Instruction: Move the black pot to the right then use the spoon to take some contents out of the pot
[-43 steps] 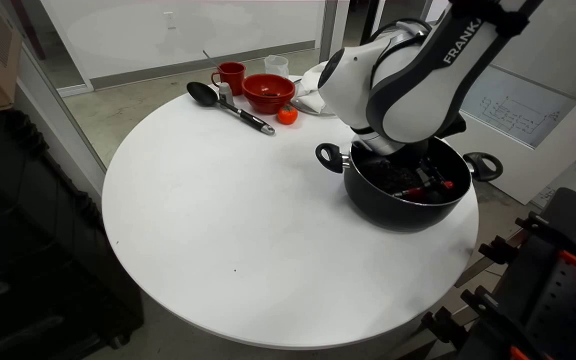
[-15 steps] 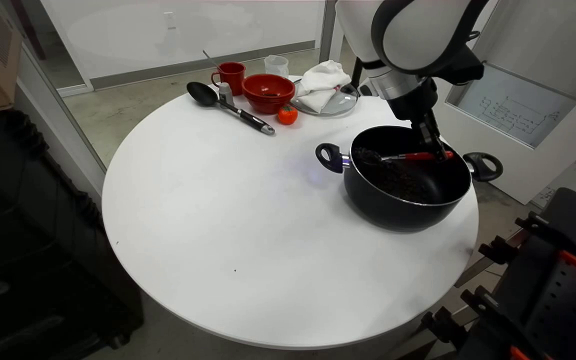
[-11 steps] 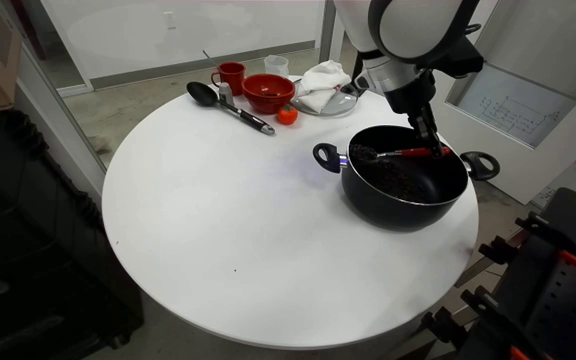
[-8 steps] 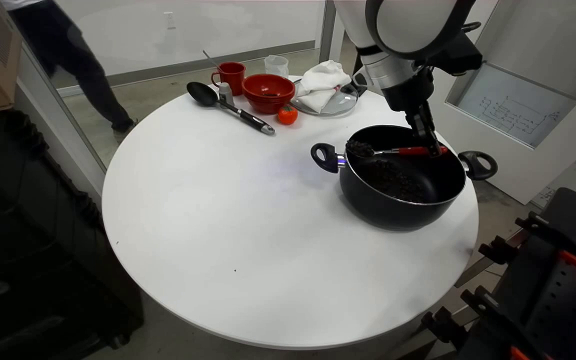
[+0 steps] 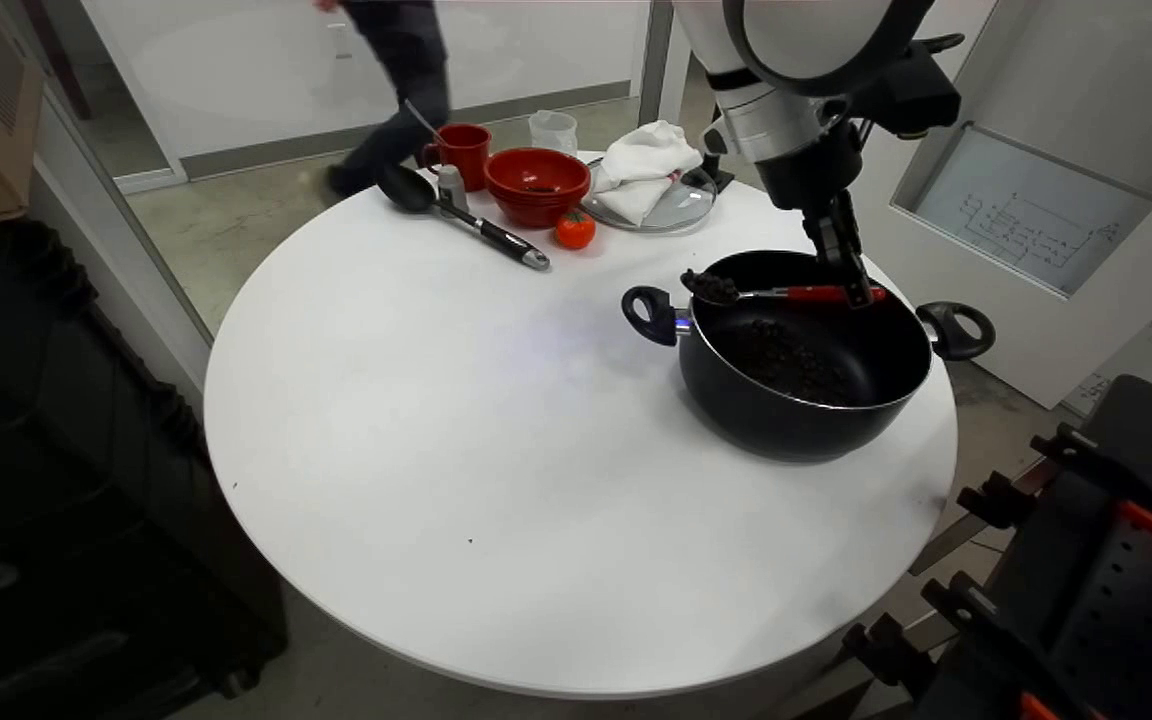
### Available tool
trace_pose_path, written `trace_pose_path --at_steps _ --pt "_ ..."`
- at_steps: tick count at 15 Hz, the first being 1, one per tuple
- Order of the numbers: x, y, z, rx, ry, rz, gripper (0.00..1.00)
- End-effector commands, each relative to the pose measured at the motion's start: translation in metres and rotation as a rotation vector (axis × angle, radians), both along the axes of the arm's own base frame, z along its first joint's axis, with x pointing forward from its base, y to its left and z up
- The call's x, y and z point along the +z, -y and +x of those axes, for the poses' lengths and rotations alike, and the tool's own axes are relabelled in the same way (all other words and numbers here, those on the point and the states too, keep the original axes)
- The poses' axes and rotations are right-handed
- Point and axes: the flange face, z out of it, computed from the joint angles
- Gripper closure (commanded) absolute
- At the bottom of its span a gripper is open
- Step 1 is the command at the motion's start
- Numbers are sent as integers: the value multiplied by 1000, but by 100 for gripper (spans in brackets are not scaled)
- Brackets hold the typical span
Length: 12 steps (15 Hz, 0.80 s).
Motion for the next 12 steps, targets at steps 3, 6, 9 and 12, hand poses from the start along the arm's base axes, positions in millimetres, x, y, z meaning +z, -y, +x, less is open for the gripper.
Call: trace_pose_path --at_steps 3,6,9,12 --pt "15 8 4 -33 13 9 95" --pt "23 16 12 -58 27 11 95" --pt "31 23 24 -93 46 14 95" --pt "36 29 36 -130 65 9 95"
